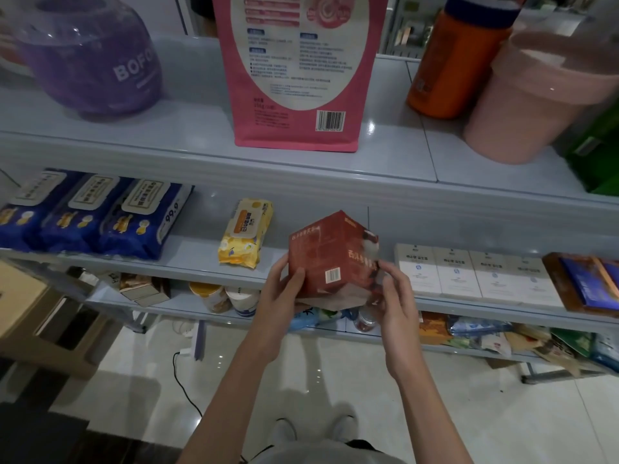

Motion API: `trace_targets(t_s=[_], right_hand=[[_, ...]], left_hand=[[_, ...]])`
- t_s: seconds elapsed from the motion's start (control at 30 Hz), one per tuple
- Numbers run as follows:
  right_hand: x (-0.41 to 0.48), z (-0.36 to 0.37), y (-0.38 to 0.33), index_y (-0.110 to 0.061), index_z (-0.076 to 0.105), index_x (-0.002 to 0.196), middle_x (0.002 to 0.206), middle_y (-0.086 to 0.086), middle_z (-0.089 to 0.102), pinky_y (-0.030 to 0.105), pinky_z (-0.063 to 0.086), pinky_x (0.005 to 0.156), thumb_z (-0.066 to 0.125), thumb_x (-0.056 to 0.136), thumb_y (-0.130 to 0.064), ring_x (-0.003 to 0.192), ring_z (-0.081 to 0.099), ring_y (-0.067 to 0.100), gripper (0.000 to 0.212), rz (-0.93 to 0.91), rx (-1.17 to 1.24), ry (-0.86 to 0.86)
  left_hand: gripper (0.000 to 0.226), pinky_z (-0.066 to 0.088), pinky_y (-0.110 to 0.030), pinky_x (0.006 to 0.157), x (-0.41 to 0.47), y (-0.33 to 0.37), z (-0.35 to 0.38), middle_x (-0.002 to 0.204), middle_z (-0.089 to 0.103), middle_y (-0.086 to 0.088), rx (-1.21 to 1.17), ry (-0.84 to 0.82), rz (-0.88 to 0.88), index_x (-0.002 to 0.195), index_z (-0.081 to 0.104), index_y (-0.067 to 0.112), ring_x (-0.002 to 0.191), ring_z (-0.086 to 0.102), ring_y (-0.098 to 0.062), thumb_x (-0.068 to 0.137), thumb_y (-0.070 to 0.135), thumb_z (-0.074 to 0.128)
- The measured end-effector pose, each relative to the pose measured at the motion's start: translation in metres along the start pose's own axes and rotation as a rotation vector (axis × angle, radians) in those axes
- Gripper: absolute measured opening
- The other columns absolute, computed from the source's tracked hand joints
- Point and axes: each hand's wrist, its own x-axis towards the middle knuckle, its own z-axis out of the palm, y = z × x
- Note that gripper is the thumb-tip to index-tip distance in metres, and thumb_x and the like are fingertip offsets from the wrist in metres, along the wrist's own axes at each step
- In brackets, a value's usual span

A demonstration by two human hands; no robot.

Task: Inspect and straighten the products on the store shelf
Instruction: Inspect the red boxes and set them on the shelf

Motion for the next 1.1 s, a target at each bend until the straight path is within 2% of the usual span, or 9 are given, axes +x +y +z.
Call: trace_targets(t_s=[0.1, 0.23, 0.4, 0.53, 0.77, 0.83, 0.93, 1.0, 1.1], right_hand=[[0.000, -0.001, -0.002, -0.032, 0.062, 0.129, 0.135, -0.008, 0.052, 0.012, 0.051, 0.085, 0.043, 0.095, -0.058, 0.117, 0.056, -0.003, 0.047, 0.009, -0.138, -0.007], [-0.002, 0.000, -0.007, -0.037, 0.056, 0.129, 0.134, -0.011, 0.055, 0.014, 0.045, 0.088, 0.049, 0.086, -0.065, 0.114, 0.054, -0.007, 0.052, 0.005, -0.200, -0.068], [0.000, -0.001, 0.001, -0.040, 0.055, 0.138, 0.136, -0.014, 0.062, 0.044, 0.055, 0.104, 0.064, 0.086, -0.065, 0.126, 0.060, 0.009, 0.059, -0.037, -0.226, -0.112], [0.001, -0.002, 0.004, -0.042, 0.059, 0.134, 0.135, -0.008, 0.062, 0.049, 0.057, 0.100, 0.065, 0.093, -0.053, 0.121, 0.064, 0.010, 0.043, -0.057, -0.220, -0.074], [-0.001, -0.001, 0.005, -0.032, 0.053, 0.140, 0.129, -0.012, 0.065, 0.028, 0.053, 0.101, 0.054, 0.106, -0.027, 0.115, 0.063, -0.002, 0.035, -0.040, -0.132, -0.078], [-0.001, -0.001, 0.006, -0.031, 0.051, 0.143, 0.132, -0.011, 0.064, 0.021, 0.053, 0.094, 0.051, 0.107, -0.026, 0.114, 0.063, -0.004, 0.036, -0.023, -0.123, -0.073], [-0.001, -0.001, 0.007, -0.030, 0.050, 0.144, 0.132, -0.012, 0.064, 0.014, 0.053, 0.086, 0.049, 0.108, -0.025, 0.113, 0.063, -0.007, 0.036, -0.015, -0.117, -0.064], [0.000, -0.001, 0.005, -0.030, 0.051, 0.143, 0.130, -0.012, 0.064, 0.013, 0.055, 0.086, 0.050, 0.108, -0.025, 0.112, 0.063, -0.008, 0.036, -0.029, -0.108, -0.068], [-0.001, 0.000, 0.003, -0.033, 0.054, 0.140, 0.132, -0.011, 0.064, 0.026, 0.055, 0.099, 0.056, 0.104, -0.024, 0.120, 0.062, 0.000, 0.036, -0.058, -0.096, -0.078]], left_hand=[[0.045, 0.058, -0.039, 0.096, 0.000, 0.000, -0.003, 0.129, 0.068, 0.003, 0.054, -0.003, 0.032, 0.137, 0.051, 0.045, 0.115, 0.069, -0.015, 0.095, 0.038, 0.064], [0.055, 0.059, -0.035, 0.093, -0.003, -0.001, -0.003, 0.133, 0.063, 0.007, 0.115, -0.029, 0.070, 0.141, 0.047, 0.041, 0.115, 0.067, -0.008, 0.091, 0.038, 0.069], [0.057, 0.059, -0.022, 0.082, -0.002, -0.002, -0.002, 0.133, 0.062, 0.006, 0.160, -0.032, 0.092, 0.144, 0.050, 0.027, 0.110, 0.066, -0.002, 0.092, 0.021, 0.073], [0.057, 0.057, -0.019, 0.080, -0.005, 0.000, -0.002, 0.128, 0.062, 0.016, 0.163, -0.035, 0.128, 0.140, 0.052, 0.027, 0.110, 0.063, 0.004, 0.089, 0.018, 0.076], [0.049, 0.060, -0.029, 0.087, -0.004, -0.002, -0.003, 0.138, 0.055, 0.007, 0.249, -0.026, 0.229, 0.139, 0.056, 0.025, 0.129, 0.056, -0.010, 0.093, 0.024, 0.072], [0.052, 0.060, -0.035, 0.092, -0.004, -0.002, -0.003, 0.138, 0.053, 0.007, 0.312, -0.028, 0.270, 0.140, 0.055, 0.027, 0.128, 0.054, -0.007, 0.092, 0.028, 0.073], [0.053, 0.059, -0.030, 0.093, -0.004, 0.000, -0.002, 0.136, 0.052, 0.012, 0.342, -0.025, 0.294, 0.141, 0.054, 0.027, 0.124, 0.054, 0.003, 0.091, 0.029, 0.073], [0.054, 0.059, -0.031, 0.093, -0.004, -0.001, -0.001, 0.137, 0.052, 0.013, 0.331, -0.029, 0.282, 0.141, 0.054, 0.028, 0.126, 0.053, 0.001, 0.090, 0.032, 0.073], [0.057, 0.060, -0.034, 0.092, -0.003, 0.000, 0.000, 0.135, 0.058, 0.013, 0.262, -0.033, 0.216, 0.140, 0.054, 0.028, 0.130, 0.054, -0.005, 0.087, 0.036, 0.073]])
